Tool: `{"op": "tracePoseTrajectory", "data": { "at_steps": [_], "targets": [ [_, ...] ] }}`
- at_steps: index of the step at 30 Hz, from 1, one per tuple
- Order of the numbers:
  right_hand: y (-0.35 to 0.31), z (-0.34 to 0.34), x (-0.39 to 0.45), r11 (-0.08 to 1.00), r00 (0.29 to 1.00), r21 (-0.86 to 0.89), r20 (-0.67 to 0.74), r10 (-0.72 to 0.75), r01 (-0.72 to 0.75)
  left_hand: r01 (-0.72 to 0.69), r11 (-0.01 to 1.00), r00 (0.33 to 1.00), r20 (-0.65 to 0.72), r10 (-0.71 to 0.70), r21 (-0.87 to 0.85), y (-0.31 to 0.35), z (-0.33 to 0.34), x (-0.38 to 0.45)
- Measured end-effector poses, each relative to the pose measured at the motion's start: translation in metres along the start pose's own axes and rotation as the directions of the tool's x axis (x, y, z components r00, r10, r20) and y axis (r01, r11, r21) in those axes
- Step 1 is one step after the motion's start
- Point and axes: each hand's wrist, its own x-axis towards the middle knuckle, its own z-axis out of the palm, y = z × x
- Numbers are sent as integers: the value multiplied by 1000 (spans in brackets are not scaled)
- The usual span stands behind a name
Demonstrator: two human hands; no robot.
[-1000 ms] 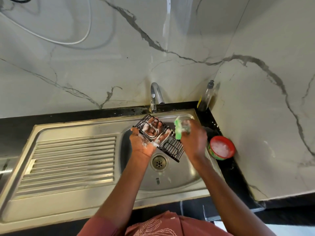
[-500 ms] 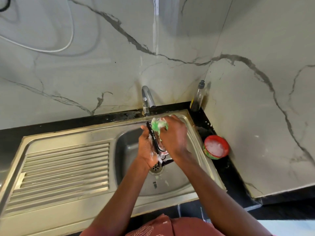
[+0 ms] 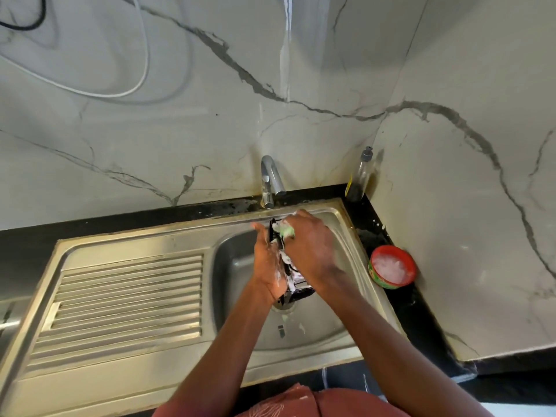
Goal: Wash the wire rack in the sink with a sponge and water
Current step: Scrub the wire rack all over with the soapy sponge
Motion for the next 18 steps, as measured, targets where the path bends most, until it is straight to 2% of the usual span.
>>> {"op": "tracePoseTrajectory", "data": {
  "at_steps": [2,4,7,9,10,12,15,17,18],
  "targets": [
    [1,4,-9,996,988,33,126,-84,80,1,999,1000,-3,-2,-38,6,-2,-3],
    [12,-1,-18,997,976,30,203,-79,75,-1,998,1000,1,1,-70,13,-4,-6],
    [16,-6,-14,997,992,-30,102,72,-69,7,999,1000,-1,-7,-47,15,-2,-7],
    [6,1,-8,996,996,-8,-5,85,-85,11,999,1000,16,-11,32,14,5,-11],
    [-1,4,-7,998,998,-17,-4,59,-59,17,999,1000,16,-18,50,14,8,-14],
    [-8,9,-14,999,997,-29,68,-41,43,8,1000,1000,2,-8,7,13,6,-15],
    [6,5,-30,990,958,4,252,-139,143,-8,988,1000,-1,8,-155,14,-4,-8],
    [23,3,-35,995,956,3,277,-94,97,13,990,1000,7,-12,-139,17,-4,-6],
    [29,3,-34,1000,970,9,241,-30,29,25,991,999,26,-22,-135,17,-3,-5]
  ]
}}
